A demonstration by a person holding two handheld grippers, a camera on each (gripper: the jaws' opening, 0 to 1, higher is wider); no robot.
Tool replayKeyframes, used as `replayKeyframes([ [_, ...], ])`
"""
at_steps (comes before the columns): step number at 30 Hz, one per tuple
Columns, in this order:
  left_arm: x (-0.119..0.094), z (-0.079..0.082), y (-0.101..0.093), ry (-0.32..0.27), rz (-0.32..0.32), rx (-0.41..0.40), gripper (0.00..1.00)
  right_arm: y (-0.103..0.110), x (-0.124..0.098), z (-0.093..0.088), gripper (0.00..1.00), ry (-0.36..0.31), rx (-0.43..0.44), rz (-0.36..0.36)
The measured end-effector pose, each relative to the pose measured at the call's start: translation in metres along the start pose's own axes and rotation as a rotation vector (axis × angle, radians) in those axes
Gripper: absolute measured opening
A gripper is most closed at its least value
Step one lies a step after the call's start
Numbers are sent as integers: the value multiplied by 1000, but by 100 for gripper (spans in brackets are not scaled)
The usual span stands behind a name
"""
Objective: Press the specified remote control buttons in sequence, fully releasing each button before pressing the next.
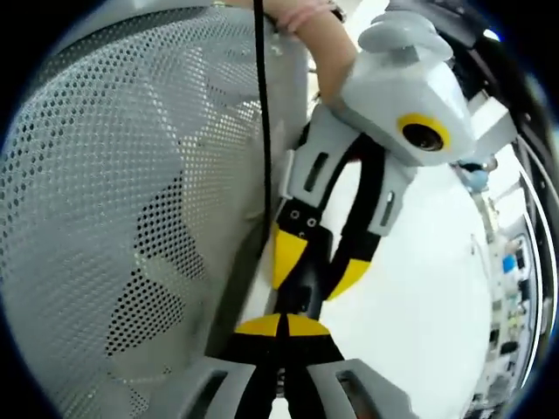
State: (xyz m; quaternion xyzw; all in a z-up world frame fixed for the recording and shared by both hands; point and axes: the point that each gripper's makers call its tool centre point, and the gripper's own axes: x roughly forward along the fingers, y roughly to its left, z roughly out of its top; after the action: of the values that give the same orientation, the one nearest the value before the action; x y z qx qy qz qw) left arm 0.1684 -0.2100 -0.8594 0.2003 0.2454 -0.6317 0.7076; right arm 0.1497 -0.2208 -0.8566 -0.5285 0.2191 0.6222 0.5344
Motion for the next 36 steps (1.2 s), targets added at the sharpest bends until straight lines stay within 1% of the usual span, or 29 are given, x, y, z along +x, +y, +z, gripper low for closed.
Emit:
replayKeyframes([
  [4, 0, 0, 0, -1, 0, -1, 25, 0, 0, 0, 0, 14, -30, 6],
  [14, 1, 0, 0, -1, -1, -1, 25, 1, 2, 0, 0, 30, -33, 18],
  [17, 1, 0, 0, 0, -2, -1, 25, 0, 2, 0, 0, 32, 60, 34],
  [21, 1, 0, 0, 0, -2, 0, 25, -1, 2, 0, 0, 41, 68, 41],
  [27, 1, 0, 0, -2, -2, -1, 25, -1, 2, 1, 0, 30, 141, 36],
  [28, 1, 0, 0, -2, -2, -1, 25, -1, 2, 1, 0, 23, 163, 33],
  [32, 1, 0, 0, -2, -4, 4, 25, -2, 1, 1, 0, -43, 276, 13],
  [33, 1, 0, 0, -3, -4, 3, 25, -2, 0, 1, 0, -58, 316, 14],
  [34, 1, 0, 0, -3, -4, 2, 25, -2, 0, 0, 0, -57, 329, 15],
  [35, 1, 0, 0, -4, -4, 3, 25, -2, -1, -1, 0, -54, 369, 17],
  [36, 1, 0, 0, -4, -4, 3, 25, -1, -1, -3, 0, -40, 379, 14],
])
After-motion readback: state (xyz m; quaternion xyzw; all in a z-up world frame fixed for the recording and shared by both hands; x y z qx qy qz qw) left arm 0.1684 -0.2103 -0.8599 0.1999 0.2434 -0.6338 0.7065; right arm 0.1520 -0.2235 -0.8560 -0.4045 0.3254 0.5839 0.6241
